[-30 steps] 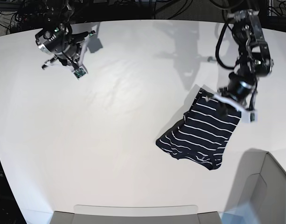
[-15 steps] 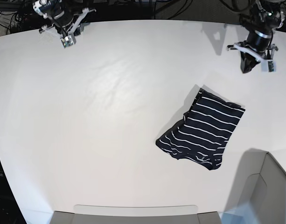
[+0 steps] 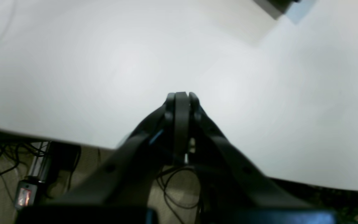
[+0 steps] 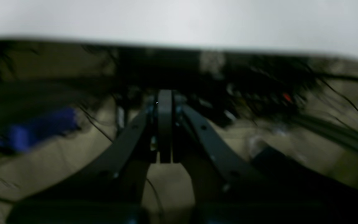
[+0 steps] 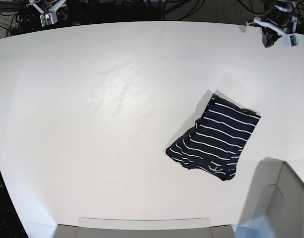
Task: Fold the T-shirt properly
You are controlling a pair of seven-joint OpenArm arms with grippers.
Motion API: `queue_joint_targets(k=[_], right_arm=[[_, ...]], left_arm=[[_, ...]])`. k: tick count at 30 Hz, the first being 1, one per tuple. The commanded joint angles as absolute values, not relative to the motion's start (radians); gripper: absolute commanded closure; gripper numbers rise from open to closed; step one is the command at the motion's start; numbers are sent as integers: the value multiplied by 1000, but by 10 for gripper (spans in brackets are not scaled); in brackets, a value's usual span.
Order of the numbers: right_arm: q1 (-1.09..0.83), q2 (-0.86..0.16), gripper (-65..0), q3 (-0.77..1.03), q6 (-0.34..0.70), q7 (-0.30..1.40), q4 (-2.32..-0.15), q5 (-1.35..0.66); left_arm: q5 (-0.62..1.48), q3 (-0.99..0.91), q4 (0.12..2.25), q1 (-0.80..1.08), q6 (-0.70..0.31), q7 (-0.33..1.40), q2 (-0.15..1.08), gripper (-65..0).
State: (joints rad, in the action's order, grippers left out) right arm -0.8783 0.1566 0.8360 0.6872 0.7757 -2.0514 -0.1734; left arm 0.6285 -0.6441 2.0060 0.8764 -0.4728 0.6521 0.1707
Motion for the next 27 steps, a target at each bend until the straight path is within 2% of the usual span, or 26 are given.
queue_joint_targets(k=[1,6,10,12,14,16,21,27], right_arm=[[-894,157,0,842,698,733,-2063,-165],[-905,157,0,842,698,656,-1966,-42],[-903,157,0,843,698,437,-1756,33],[-894,157,0,842,698,326,-1649,67],[-865,157,0,843,698,220,-1520,122],[-820,157,0,854,698,136,-1391,191],[-673,153,0,990,698,-16,-1142,380],[-481,97,0,1288,698,-226,-877,699]], left_arm=[[638,-653,2012,918,-475,591,159,0],[622,-647,2005,1035,-475,499,68,0],[461,-647,1917,1029,-493,466,-19,0],[374,-648,1844,1012,-561,412,-71,0],[274,-657,1747,986,-645,323,-131,0],[189,-651,1613,958,-680,228,-148,0],[174,-657,1237,860,-679,58,-139,0],[81,-679,880,759,-677,-140,-101,0]])
